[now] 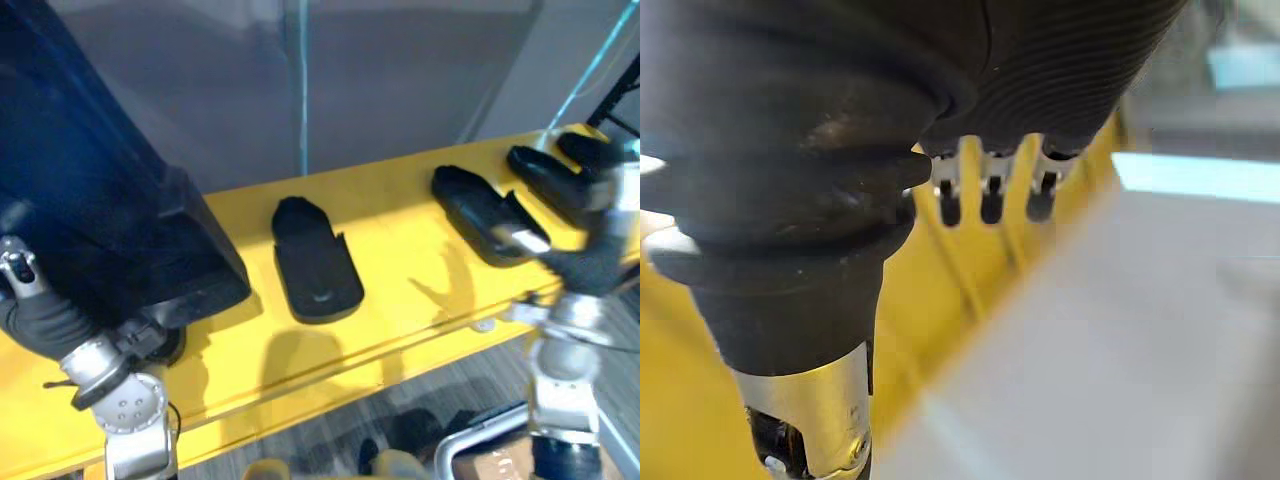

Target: Walk over and take plastic housings, then place them on the shelf

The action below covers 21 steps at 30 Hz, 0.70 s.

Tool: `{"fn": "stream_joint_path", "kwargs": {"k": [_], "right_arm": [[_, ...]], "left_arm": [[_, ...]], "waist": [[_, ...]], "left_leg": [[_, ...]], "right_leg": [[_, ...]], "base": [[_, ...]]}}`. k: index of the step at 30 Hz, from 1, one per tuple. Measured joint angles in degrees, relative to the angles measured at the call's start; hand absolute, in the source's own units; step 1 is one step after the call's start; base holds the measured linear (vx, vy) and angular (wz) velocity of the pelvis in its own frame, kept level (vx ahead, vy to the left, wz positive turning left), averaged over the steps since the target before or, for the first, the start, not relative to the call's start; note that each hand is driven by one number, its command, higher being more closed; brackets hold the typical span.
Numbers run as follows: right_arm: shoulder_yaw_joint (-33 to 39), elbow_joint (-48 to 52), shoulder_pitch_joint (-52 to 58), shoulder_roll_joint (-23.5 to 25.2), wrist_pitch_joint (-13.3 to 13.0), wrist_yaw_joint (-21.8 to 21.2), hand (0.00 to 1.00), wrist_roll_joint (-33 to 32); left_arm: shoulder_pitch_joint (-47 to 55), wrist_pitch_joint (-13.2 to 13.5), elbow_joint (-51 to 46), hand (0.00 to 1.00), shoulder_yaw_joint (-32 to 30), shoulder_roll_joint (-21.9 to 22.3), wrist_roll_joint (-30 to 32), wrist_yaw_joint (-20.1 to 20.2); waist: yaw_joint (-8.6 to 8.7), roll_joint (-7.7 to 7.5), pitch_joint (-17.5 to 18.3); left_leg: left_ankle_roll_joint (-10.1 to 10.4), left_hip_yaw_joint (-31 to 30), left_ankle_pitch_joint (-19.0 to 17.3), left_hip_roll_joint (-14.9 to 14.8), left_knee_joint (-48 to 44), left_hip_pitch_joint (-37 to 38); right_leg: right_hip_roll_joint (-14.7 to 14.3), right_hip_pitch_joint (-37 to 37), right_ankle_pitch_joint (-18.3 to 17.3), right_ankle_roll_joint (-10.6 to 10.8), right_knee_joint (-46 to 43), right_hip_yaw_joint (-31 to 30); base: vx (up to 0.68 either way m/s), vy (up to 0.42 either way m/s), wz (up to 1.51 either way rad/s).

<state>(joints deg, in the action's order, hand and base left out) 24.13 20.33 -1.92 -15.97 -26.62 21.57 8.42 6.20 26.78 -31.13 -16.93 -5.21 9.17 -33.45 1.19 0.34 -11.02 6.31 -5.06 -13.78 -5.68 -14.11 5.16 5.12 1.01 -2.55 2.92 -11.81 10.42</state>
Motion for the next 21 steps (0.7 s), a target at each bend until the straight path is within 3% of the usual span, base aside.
{"fn": "stream_joint_path", "kwargs": {"k": [4, 6, 9, 10, 12, 14, 16, 19, 21], "right_arm": [[7.06, 4.23, 5.25, 0.79, -0.23, -1.98, 0.0, -9.25], [9.84, 4.36, 8.6, 3.14, -0.61, -2.91, 0.0, -11.88], [12.87, 4.06, 13.6, 8.66, -0.6, -4.17, 0.0, -17.33], [12.88, 3.71, 15.24, 10.74, -0.4, -4.45, 0.0, -19.71], [12.88, 3.63, 16.12, 12.62, 0.46, -5.45, 0.0, -21.13], [12.13, 1.96, 16.25, 13.53, 1.44, -7.12, 0.0, -21.16], [11.66, 0.27, 15.79, 13.41, 2.55, -8.05, 0.0, -21.15], [11.13, -3.48, 13.84, 11.91, 4.69, -9.03, 0.0, -21.04], [10.34, -5.34, 13.18, 8.55, 6.11, -9.44, 0.0, -20.87]], "left_arm": [[1.08, -0.3, -2.6, 1.0, -3.68, 0.03, 2.8, -2.88], [2.62, -1.92, -4.42, 1.0, -7.87, 0.08, 5.22, -4.14], [6.07, -6.82, -5.95, 1.0, -16.37, 0.06, 7.59, -4.37], [7.54, -10.31, -5.34, 1.0, -19.89, -0.04, 7.69, -3.42], [8.68, -14.24, -3.74, 1.0, -23.26, -0.42, 7.29, -1.96], [9.97, -19.36, 3.05, 1.0, -27.78, -3.31, 5.6, 0.95], [10.04, -22.06, 8.99, 1.0, -30.38, -6.41, 2.34, 3.25], [8.57, -25.33, 24.27, 1.0, -32.79, -15.5, -4.24, 6.24], [5.08, -27.97, 36.23, 1.0, -33.85, -23.17, -8.65, 11.06]], "waist": [[0.9, 0.19, 0.99], [1.38, 0.65, 2.24], [2.73, 1.84, 3.83], [3.01, 2.42, 4.12], [3.04, 3.21, 4.31], [2.79, 4.07, 4.25], [2.68, 4.72, 4.25], [1.94, 4.66, 3.79], [1.07, 4.61, 3.82]], "left_leg": [[-1.15, 3.1, 1.18, 0.46, 4.19, 1.8], [-1.62, 4.29, 1.18, 0.5, 4.97, 1.81], [-2.28, 5.49, 1.91, 0.96, 6.37, 1.84], [-2.33, 5.89, 2.49, 1.4, 7.08, 1.77], [-2.51, 6.31, 3.06, 1.73, 7.88, 1.85], [-2.44, 7.21, 3.32, 1.99, 8.21, 1.88], [-2.5, 7.2, 3.65, 2.15, 8.66, 1.97], [-2.41, 7.2, 4.13, 2.23, 8.93, 1.83], [-2.4, 7.12, 4.43, 2.34, 9.56, 2.01]], "right_leg": [[0.99, -0.23, -0.74, 0.3, 0.7, -0.21], [1.13, -0.1, -0.54, 0.89, 1.48, -0.41], [1.69, 0.15, 0.17, 1.47, 2.07, -0.9], [1.9, 0.85, 0.31, 1.64, 1.9, -1.21], [2.37, 1.28, 0.34, 1.74, 1.74, -1.39], [2.86, 1.44, 0.29, 1.88, 1.67, -1.37], [3.02, 1.53, 0.28, 1.91, 1.66, -1.33], [3.47, 1.85, 0.28, 1.92, 1.6, -1.3], [3.59, 1.85, 0.29, 1.95, 1.67, -1.22]], "base": [[-0.07, 0.026, -0.01], [-0.03, 0.036, -0.07], [0.04, 0.047, -0.05], [0.02, 0.034, -0.07], [0.03, 0.036, -0.03], [0.03, 0.053, 0.03], [0.01, 0.018, 0.01], [0.01, 0.028, 0.04], [0.0, 0.016, 0.03]]}}
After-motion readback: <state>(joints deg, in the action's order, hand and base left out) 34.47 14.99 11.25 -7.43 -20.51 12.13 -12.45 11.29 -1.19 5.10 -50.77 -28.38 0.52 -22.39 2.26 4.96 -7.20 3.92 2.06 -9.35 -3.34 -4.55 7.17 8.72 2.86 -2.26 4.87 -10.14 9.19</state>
